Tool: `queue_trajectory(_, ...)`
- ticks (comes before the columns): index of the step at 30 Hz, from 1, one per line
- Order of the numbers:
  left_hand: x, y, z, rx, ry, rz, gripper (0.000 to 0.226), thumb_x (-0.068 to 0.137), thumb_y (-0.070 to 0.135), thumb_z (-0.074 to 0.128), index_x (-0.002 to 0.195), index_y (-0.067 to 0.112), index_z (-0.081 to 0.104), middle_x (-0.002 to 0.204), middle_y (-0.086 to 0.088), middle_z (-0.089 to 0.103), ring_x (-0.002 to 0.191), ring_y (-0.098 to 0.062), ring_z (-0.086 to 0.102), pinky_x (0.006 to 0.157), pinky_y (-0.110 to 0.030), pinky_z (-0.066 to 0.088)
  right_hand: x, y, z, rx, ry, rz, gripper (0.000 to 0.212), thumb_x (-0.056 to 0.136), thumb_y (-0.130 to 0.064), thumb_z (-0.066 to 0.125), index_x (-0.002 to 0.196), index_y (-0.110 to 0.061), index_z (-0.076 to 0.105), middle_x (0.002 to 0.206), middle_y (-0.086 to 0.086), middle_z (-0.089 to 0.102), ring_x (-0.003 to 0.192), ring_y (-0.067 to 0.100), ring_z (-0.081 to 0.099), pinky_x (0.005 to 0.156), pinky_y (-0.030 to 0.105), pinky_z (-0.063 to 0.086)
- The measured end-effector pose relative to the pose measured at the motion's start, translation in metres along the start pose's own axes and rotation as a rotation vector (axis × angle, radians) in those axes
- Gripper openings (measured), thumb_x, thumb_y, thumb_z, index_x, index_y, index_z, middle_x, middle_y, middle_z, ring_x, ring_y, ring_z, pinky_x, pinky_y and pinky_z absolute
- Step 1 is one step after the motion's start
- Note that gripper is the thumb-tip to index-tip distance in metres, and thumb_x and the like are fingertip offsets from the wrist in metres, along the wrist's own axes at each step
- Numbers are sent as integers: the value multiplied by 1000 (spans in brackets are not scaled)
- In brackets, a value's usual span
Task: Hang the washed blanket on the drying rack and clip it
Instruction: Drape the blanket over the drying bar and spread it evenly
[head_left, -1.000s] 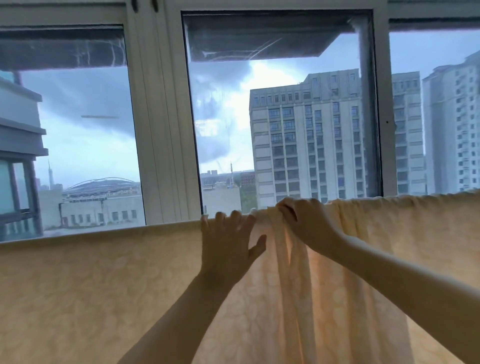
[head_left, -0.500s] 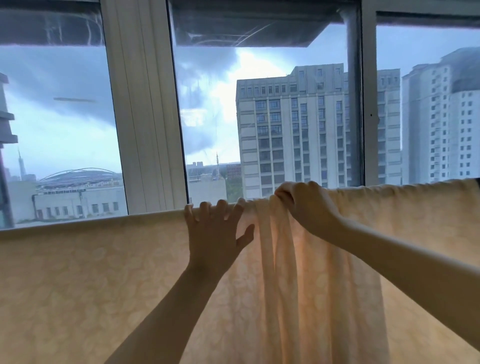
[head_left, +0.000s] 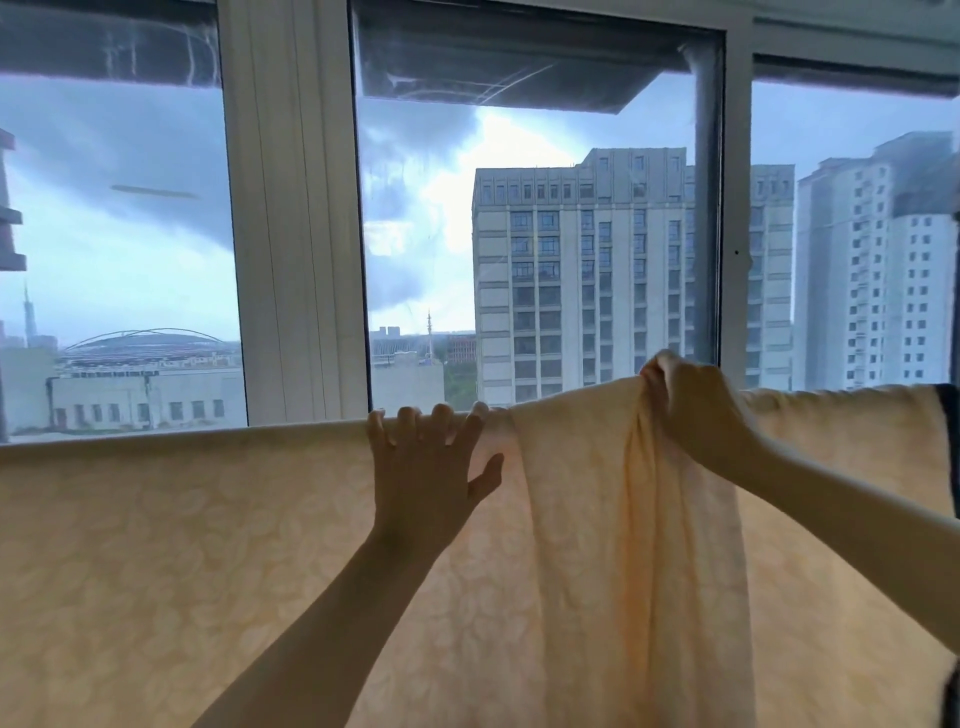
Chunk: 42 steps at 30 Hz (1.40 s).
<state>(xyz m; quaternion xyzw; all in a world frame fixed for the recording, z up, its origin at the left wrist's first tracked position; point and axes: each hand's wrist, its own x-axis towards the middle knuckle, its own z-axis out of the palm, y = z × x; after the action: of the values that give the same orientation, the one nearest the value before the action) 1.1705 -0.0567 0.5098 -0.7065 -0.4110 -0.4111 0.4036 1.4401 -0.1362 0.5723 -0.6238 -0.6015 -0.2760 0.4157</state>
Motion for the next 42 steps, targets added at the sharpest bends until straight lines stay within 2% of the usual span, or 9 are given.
queue_trajectory(3, 1, 1, 2, 2, -9, -9, 56, 88, 66, 31, 122, 26, 52, 107, -6, 59, 98, -33, 55, 95, -58, 37, -1, 2, 0, 34, -43, -43, 14, 96, -16, 51, 90, -13, 62, 71, -1, 65, 60, 9, 60, 62, 28, 54)
queue_trajectory(7, 1, -1, 4, 5, -13, -12, 57, 88, 66, 32, 123, 25, 51, 108, -7, 59, 99, -34, 54, 94, -60, 38, -3, -13, -6, 75, -95, -167, 17, 91, -9, 59, 106, -13, 66, 102, -6, 68, 80, 1, 58, 71, 7, 40)
queue_trajectory(9, 0, -1, 4, 11, -6, -12, 57, 88, 65, 33, 123, 25, 52, 108, -7, 58, 99, -34, 54, 94, -60, 38, -6, -25, -5, 116, -111, -226, 24, 92, -9, 59, 114, -14, 65, 110, -5, 66, 92, 1, 54, 80, 9, 37)
queue_trajectory(13, -1, 0, 0, 22, -13, -17, 57, 87, 65, 34, 124, 25, 52, 108, -7, 58, 99, -33, 53, 95, -59, 38, -8, -45, 6, 115, -133, -335, 23, 93, -26, 59, 112, -17, 67, 110, -2, 69, 100, 7, 57, 82, 12, 38)
queue_trajectory(16, -2, 0, -3, 43, -33, -14, 57, 87, 65, 35, 124, 26, 52, 108, -6, 58, 99, -33, 53, 95, -58, 37, -5, -55, 12, 115, -153, -347, 20, 90, -32, 62, 102, -18, 72, 98, -5, 72, 90, 5, 60, 79, 4, 37)
queue_trajectory(20, -3, -3, -4, 45, -29, -10, 56, 87, 65, 35, 125, 27, 51, 110, -6, 58, 100, -33, 53, 94, -58, 37, -2, -63, 15, 104, -105, -318, 15, 92, -24, 61, 97, -18, 74, 91, -5, 73, 87, 10, 64, 83, 28, 53)
queue_trajectory(26, -1, -3, -6, 49, -55, 9, 54, 90, 61, 31, 124, 25, 52, 105, -7, 59, 95, -32, 54, 90, -58, 41, -2, -37, 4, -43, -11, -182, 16, 93, -19, 56, 86, -17, 71, 80, -2, 70, 72, 14, 63, 79, 35, 53)
queue_trajectory(37, 17, 50, -11, -95, -48, 103, 53, 91, 52, 33, 122, 15, 54, 109, -10, 62, 96, -33, 59, 95, -53, 44, -10, -16, -8, 65, -68, -138, 10, 91, -20, 60, 94, -18, 70, 87, -5, 71, 74, 8, 63, 76, 26, 53)
queue_trajectory(42, 30, 83, -5, -153, -30, 110, 51, 90, 53, 36, 120, 17, 55, 105, -8, 62, 92, -30, 59, 89, -51, 46, -17, -18, -6, 90, -52, -167, 10, 91, -20, 61, 93, -20, 70, 86, -8, 70, 72, 2, 60, 74, 18, 49)
